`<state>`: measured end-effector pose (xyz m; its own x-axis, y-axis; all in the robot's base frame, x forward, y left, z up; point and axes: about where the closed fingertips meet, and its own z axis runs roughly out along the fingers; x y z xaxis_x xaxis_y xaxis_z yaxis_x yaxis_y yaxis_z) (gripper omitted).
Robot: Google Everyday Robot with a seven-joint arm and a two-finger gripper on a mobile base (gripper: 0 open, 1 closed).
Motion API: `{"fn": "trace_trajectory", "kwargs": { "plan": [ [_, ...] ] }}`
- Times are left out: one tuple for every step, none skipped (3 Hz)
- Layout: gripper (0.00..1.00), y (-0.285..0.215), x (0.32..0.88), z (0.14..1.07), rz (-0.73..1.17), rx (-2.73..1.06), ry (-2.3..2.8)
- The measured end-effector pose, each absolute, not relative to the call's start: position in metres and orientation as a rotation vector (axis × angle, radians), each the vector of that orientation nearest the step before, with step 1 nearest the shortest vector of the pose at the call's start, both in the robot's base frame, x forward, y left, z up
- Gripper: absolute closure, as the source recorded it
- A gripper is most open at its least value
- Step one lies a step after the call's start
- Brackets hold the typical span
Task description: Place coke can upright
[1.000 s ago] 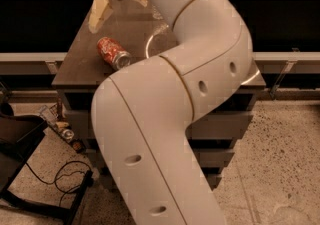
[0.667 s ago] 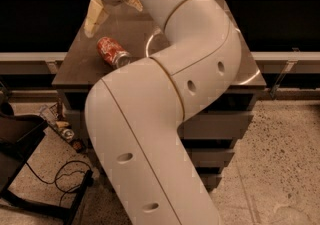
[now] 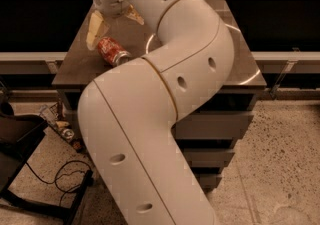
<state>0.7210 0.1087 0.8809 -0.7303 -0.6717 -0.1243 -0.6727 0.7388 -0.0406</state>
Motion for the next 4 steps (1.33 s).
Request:
{"fn": "trace_trajectory", "kwargs": {
  "plan": [
    [0.00, 0.107, 0.712, 0.875, 0.039, -1.116, 2.817],
    [0.00, 0.110, 0.703, 0.870, 0.065, -1.157, 2.818],
    [0.00, 0.113, 0.694, 0.860, 0.100, -1.192, 2.827],
    [0.16, 0.114, 0.691, 0.848, 0.116, -1.194, 2.853]
  ]
}}
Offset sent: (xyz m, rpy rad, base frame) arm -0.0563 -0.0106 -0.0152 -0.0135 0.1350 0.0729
